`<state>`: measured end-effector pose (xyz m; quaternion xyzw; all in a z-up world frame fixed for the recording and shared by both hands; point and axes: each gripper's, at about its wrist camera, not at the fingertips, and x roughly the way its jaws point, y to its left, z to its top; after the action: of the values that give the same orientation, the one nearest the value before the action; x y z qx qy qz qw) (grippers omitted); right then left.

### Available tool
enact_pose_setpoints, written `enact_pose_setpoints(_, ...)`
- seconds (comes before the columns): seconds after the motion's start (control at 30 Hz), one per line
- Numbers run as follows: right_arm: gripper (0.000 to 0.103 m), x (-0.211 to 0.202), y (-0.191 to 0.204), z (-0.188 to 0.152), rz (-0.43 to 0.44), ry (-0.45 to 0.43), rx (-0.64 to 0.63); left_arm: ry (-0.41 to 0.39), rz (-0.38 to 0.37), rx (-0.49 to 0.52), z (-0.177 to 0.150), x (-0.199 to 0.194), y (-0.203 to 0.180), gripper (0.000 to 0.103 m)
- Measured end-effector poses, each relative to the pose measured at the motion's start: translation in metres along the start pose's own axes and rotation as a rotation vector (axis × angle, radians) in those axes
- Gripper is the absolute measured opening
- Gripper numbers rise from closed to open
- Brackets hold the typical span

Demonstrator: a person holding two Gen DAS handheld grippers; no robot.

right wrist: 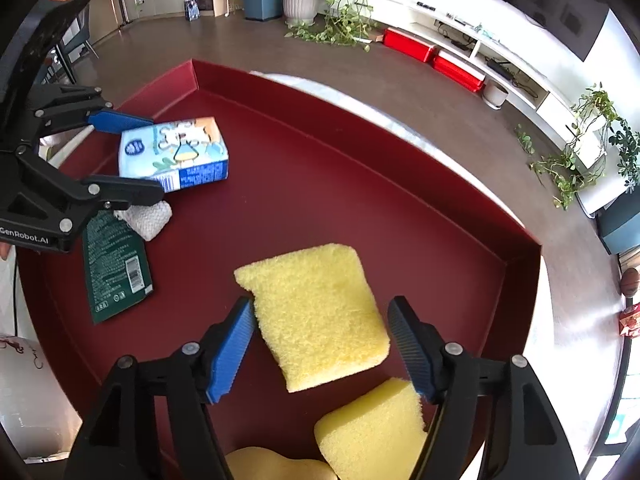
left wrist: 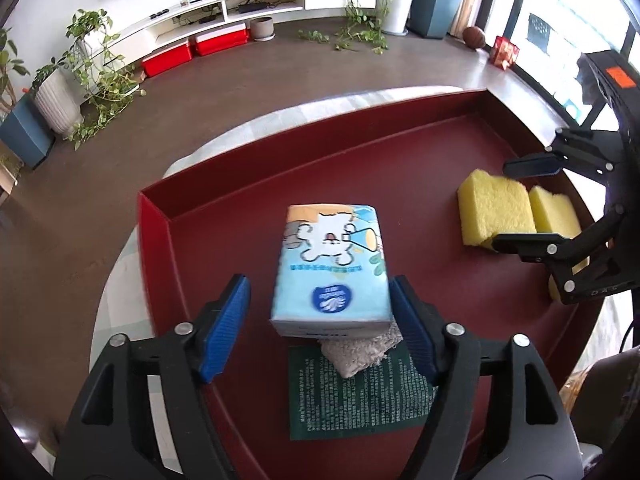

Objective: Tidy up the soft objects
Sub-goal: 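Carry tissue pack and sponge into the red tray and open both tools, then move both open tools back over the table toward the white sachets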

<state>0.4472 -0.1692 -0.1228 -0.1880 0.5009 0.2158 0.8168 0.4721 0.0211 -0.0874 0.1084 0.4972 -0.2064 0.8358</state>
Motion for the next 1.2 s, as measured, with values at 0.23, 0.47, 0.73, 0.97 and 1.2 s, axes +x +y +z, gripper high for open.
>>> enact_pose_setpoints(0.23,0.072,-0.029,-0.015,-0.011,0.014,-0.046,0.052,-0.066,-0.011,-0.064,-0.008,-0.037,0.018,0.071)
enact_pose_setpoints(0.47,0.072,-0.078,-0.021,-0.036,0.035,-0.121,0.117,-0.128,-0.038,-0.089,-0.04,-0.091,0.014,0.071)
enact_pose_setpoints(0.73,0.072,-0.133,0.002,-0.077,0.042,-0.188,0.143,-0.151,-0.031,-0.045,-0.098,-0.136,-0.029,0.071)
enact_pose_setpoints(0.97,0.072,-0.164,0.03,-0.111,0.052,-0.228,0.165,-0.182,0.062,-0.017,-0.126,-0.164,-0.062,0.071)
enact_pose_setpoints(1.2,0.072,-0.192,0.047,-0.141,0.048,-0.278,0.229,-0.231,0.121,-0.062,-0.149,-0.192,-0.069,0.071)
